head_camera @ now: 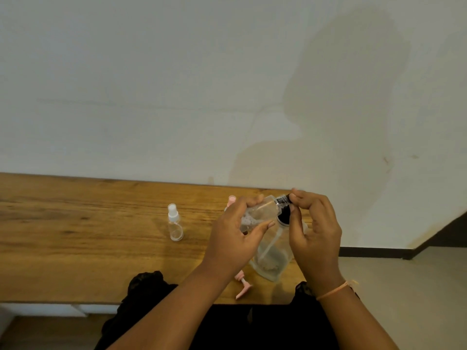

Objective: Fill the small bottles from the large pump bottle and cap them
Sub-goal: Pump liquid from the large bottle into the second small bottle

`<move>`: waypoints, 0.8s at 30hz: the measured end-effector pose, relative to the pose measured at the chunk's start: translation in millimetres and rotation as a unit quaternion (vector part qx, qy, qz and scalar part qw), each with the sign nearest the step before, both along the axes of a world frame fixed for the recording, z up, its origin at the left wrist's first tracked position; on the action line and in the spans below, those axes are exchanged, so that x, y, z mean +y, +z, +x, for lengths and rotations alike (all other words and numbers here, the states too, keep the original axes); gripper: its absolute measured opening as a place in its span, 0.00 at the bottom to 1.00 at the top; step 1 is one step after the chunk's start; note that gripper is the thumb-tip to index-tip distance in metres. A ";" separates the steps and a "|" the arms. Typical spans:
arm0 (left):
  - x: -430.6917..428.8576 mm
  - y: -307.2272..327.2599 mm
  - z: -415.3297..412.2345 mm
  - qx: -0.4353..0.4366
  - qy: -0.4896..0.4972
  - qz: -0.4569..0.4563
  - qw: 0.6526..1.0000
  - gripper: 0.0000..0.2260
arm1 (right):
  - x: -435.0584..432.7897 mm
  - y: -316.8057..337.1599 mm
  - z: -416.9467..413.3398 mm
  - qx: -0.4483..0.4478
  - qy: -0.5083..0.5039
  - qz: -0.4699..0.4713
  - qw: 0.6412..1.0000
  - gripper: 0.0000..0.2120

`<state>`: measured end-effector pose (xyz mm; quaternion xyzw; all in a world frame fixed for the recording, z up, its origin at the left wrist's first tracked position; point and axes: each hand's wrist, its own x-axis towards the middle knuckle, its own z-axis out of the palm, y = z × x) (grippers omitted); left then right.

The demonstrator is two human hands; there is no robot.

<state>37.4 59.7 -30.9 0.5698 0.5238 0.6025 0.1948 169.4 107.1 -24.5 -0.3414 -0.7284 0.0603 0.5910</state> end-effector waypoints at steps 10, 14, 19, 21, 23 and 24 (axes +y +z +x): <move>3.4 -0.8 -1.5 0.015 0.006 0.007 1.000 0.17 | 4.6 3.5 -4.1 0.027 0.013 -0.020 0.999 0.09; 2.5 -1.5 -1.9 0.007 -0.007 -0.016 1.000 0.17 | 6.6 -2.7 0.5 0.010 0.023 -0.016 1.000 0.08; -2.0 2.0 0.2 0.000 0.000 0.010 1.000 0.20 | 1.7 1.0 -1.0 0.027 0.025 -0.018 0.999 0.09; -2.7 2.0 0.3 0.004 0.005 0.024 1.000 0.21 | -0.4 3.7 -2.2 0.025 0.025 -0.015 0.999 0.09; -1.2 1.2 0.1 0.012 0.013 0.030 0.999 0.21 | -0.1 6.0 -2.8 0.021 0.022 -0.015 0.999 0.09; -0.3 0.7 0.4 0.014 0.015 0.031 0.999 0.20 | 0.8 6.3 -3.1 0.020 0.019 -0.015 0.999 0.09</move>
